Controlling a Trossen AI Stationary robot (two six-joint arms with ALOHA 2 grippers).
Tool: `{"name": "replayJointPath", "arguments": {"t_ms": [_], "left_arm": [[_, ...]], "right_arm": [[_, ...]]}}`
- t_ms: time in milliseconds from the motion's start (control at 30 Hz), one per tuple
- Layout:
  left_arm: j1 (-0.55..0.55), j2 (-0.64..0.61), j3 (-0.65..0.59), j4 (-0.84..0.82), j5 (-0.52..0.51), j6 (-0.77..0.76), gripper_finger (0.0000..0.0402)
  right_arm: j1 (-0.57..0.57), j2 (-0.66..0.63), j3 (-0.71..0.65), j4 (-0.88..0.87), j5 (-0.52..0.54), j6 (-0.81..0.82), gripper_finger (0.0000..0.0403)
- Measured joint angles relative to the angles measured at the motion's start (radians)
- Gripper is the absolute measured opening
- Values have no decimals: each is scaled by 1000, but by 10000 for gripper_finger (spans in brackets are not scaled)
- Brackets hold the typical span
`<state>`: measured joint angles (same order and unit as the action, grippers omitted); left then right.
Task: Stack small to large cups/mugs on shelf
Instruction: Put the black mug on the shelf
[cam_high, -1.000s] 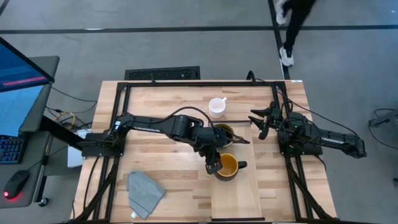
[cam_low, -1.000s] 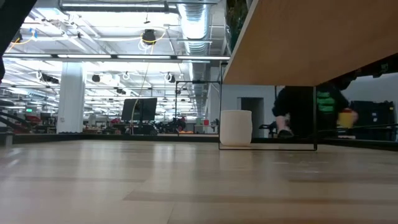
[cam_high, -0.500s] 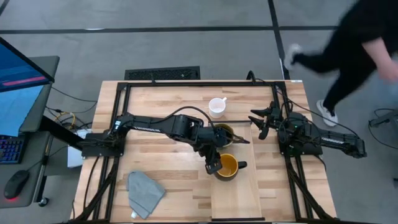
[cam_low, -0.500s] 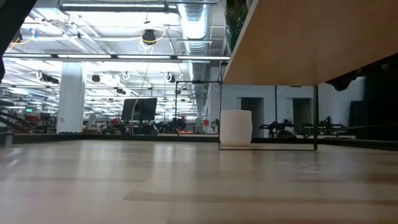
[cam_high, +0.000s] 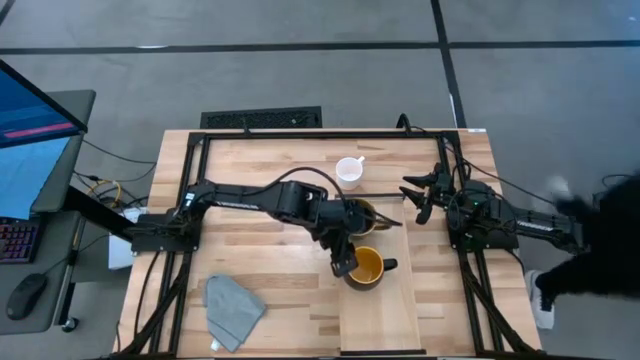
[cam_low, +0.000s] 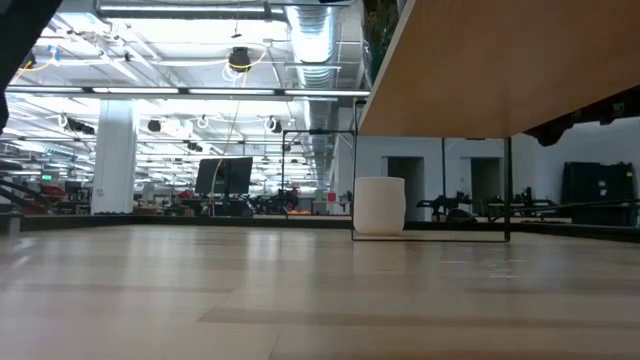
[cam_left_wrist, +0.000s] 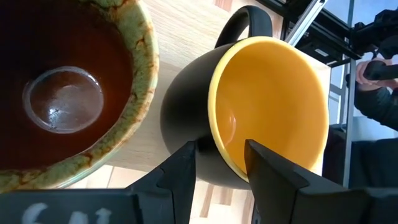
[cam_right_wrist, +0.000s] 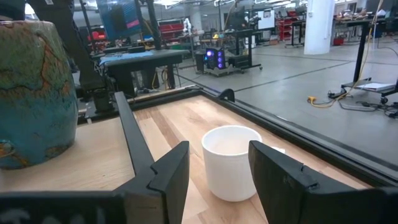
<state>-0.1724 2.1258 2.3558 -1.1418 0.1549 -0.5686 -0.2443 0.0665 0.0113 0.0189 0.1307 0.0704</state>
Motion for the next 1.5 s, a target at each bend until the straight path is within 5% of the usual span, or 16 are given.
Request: {"name": "replayJointPath", "arguments": {"t_ms": [1500], "left_arm": [[27,0,0,-11,69,0,127]], "right_arm": [[0,0,0,0,0,-2,189]]}}
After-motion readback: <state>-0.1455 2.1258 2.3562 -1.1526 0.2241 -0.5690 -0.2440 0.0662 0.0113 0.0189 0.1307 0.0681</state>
